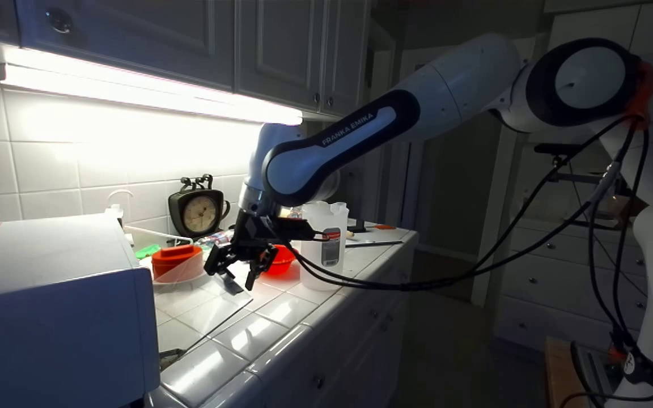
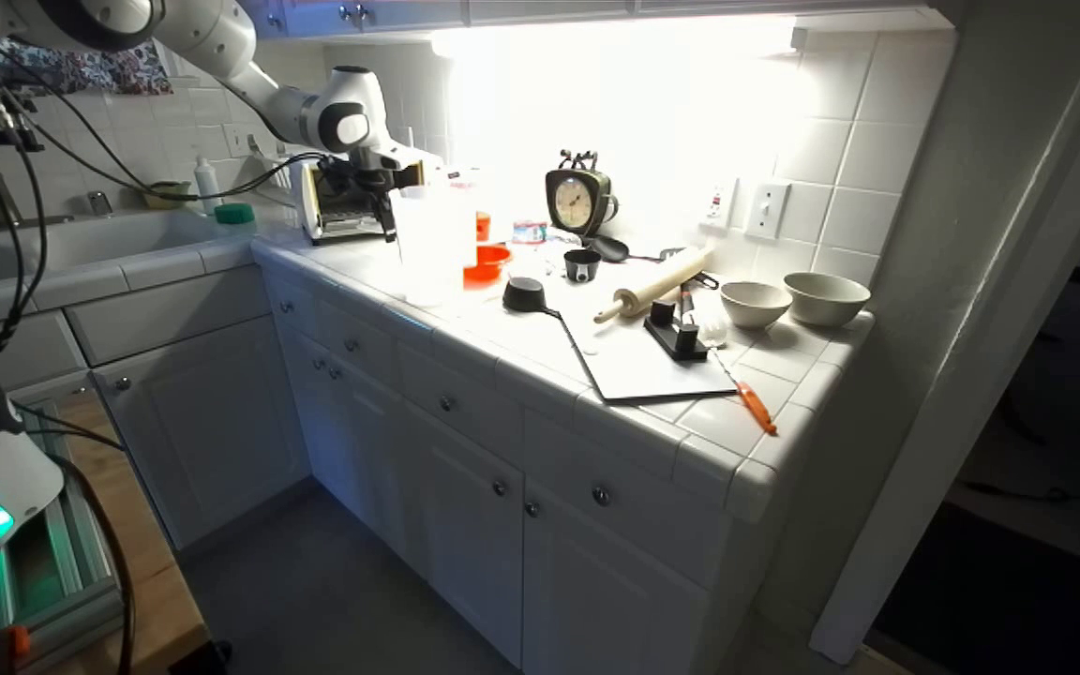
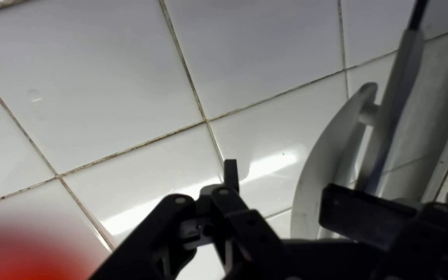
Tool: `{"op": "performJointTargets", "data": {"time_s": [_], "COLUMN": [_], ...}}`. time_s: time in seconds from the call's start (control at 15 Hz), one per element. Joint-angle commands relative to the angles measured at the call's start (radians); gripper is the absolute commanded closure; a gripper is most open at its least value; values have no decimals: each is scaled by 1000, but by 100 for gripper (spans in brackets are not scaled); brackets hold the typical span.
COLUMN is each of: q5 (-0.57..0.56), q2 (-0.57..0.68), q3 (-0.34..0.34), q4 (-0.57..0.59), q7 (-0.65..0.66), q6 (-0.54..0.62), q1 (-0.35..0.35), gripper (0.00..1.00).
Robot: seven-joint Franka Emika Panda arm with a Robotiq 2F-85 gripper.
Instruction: Move the jar to the right and open the oven
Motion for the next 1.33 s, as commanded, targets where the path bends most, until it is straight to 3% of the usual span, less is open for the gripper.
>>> {"op": "performJointTargets", "data": {"time_s": [0.0, 1.27], "q5": [-6, -12], "q2": [7, 16], "q3": [0, -10], "q4": [-12, -25], "q7": [21, 21], "q6": [27, 20], "q1": [6, 9], "gripper": [46, 45]}}
